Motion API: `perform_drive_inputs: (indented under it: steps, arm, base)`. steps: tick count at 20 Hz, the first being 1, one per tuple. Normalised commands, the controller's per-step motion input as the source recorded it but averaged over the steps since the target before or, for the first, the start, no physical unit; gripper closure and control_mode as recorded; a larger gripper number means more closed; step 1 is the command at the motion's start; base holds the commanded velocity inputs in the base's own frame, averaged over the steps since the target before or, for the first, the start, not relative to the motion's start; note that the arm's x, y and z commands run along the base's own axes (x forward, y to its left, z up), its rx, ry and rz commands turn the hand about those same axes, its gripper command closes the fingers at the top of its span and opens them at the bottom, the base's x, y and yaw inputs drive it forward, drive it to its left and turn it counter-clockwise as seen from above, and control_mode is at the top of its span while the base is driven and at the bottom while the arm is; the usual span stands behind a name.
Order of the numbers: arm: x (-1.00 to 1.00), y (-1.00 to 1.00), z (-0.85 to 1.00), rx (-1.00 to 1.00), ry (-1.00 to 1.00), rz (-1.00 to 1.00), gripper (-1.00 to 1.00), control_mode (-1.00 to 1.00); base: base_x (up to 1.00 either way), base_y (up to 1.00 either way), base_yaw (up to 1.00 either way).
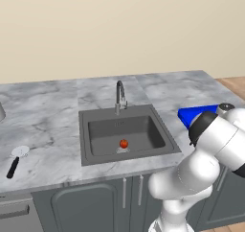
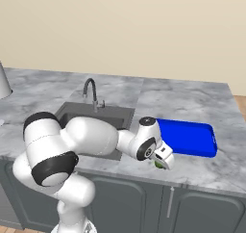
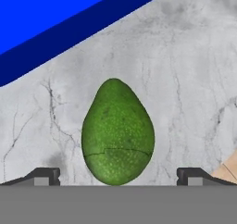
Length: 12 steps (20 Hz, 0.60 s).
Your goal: Pick up all produce items and place them in the sink. Turn on the sink faucet to wash them. Then turn the sink off and put them in the tray.
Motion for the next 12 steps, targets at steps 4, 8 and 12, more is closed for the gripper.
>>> perform_drive_inputs:
  steps: [4,8,12]
  arm:
    - [0.04,-0.03,-0.01,0.00,0.00,0.00,-1.00,-1.00]
    - [0.08,-0.08,0.00,0.01,0.00,0.00,-1.00,-1.00]
    - [0.06,-0.07,0.00,0.00,0.00,0.00,-1.00,-1.00]
  base:
    - [0.00,0.00,0.00]
    - [0.00,0.00,0.00]
    - [0.00,0.00,0.00]
